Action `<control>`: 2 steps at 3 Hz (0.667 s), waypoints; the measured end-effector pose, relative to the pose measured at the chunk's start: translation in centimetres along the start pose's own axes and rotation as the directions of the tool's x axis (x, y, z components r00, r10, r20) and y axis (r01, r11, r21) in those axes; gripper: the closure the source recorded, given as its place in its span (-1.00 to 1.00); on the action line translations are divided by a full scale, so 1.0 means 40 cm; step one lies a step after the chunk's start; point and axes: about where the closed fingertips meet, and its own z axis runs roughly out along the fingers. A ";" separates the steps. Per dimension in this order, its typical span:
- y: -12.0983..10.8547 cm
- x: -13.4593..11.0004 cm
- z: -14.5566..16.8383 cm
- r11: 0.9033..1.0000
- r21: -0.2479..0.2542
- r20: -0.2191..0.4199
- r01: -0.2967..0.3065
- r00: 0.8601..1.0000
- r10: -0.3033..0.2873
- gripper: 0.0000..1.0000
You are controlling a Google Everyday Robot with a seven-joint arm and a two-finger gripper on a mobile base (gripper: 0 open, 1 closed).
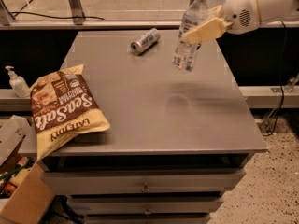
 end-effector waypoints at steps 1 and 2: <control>0.020 -0.011 0.021 1.000 -0.030 0.010 0.006 1.000 -0.006 1.00; 0.019 -0.010 0.020 1.000 -0.028 0.009 0.006 1.000 -0.006 1.00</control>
Offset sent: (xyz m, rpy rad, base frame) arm -0.0045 0.0126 0.0000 0.0133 0.0047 0.0323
